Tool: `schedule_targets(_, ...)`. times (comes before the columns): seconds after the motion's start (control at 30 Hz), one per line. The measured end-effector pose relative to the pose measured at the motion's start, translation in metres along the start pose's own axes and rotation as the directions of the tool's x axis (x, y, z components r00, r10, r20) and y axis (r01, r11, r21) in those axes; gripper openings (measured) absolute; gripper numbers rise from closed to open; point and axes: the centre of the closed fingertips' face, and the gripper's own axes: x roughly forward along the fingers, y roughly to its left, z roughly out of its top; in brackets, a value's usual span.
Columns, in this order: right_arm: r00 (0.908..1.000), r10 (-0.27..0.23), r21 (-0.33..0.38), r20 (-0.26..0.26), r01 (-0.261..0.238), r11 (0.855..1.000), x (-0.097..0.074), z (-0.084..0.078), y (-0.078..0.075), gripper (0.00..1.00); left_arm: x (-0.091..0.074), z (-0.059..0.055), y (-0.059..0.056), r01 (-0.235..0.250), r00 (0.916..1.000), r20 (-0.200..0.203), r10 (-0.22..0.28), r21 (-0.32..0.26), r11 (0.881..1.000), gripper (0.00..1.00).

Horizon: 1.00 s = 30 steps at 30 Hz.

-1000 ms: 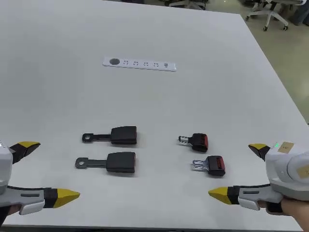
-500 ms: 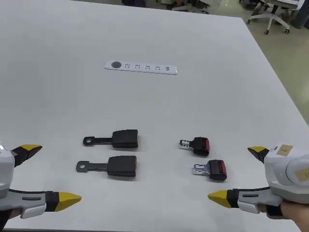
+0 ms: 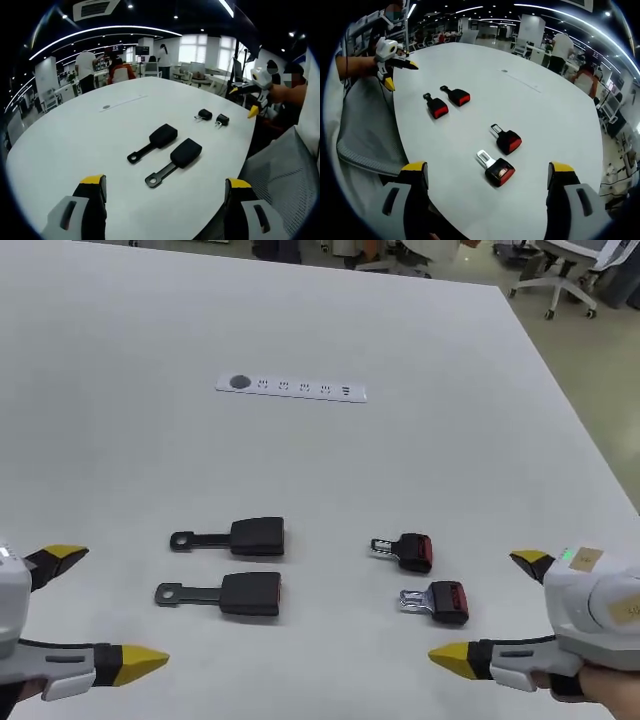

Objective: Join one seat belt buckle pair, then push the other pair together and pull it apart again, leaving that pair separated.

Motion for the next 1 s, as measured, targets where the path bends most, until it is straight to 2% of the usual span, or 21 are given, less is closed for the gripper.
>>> schedule_targets(0.23,0.9999,0.012,-0.006,-0.002,-0.012,1.0,0.001,0.001,0.003,1.0,-0.001,-0.001,0.002,-0.001,1.0,0.003,0.001,-0.004,1.0,1.0)
schedule_targets(0.43,0.9997,0.023,-0.011,-0.01,-0.023,1.0,0.002,-0.002,0.007,0.98,0.0,-0.006,0.003,0.007,1.0,-0.007,-0.007,-0.003,1.0,0.99)
schedule_targets(0.47,0.9995,0.026,-0.022,-0.017,-0.026,0.999,0.002,-0.004,0.007,0.97,0.0,-0.006,0.003,0.008,0.9999,-0.009,-0.008,-0.003,1.0,0.99)
schedule_targets(0.53,0.9995,-0.004,-0.086,-0.031,0.002,0.996,0.0,-0.006,0.002,0.92,0.0,-0.007,0.004,-0.006,0.9997,-0.022,0.006,-0.003,1.0,0.98)
schedule_targets(0.6,0.9995,0.005,-0.1,-0.03,-0.008,0.995,-0.002,-0.004,0.004,0.87,0.001,-0.007,0.005,-0.007,0.9994,-0.034,0.008,0.004,1.0,0.95)
schedule_targets(0.67,0.9994,0.008,-0.1,-0.034,-0.011,0.995,-0.002,-0.005,0.003,0.85,0.001,-0.007,0.005,-0.007,0.9992,-0.04,0.008,0.016,1.0,0.93)
schedule_targets(0.83,0.9991,0.023,-0.111,-0.035,-0.027,0.993,-0.001,-0.005,0.004,0.82,0.009,-0.003,-0.003,0.038,0.9981,-0.05,-0.036,0.05,0.998,0.86)
schedule_targets(0.9,0.9984,0.043,-0.117,-0.036,-0.047,0.992,-0.001,-0.005,0.007,0.79,0.014,-0.002,-0.007,0.055,0.9967,-0.064,-0.05,0.085,0.995,0.85)
schedule_targets(1.0,0.9971,0.062,-0.141,-0.043,-0.068,0.988,0.002,-0.006,0.009,0.75,0.022,-0.001,-0.016,0.102,0.9907,-0.106,-0.086,0.158,0.982,0.81)
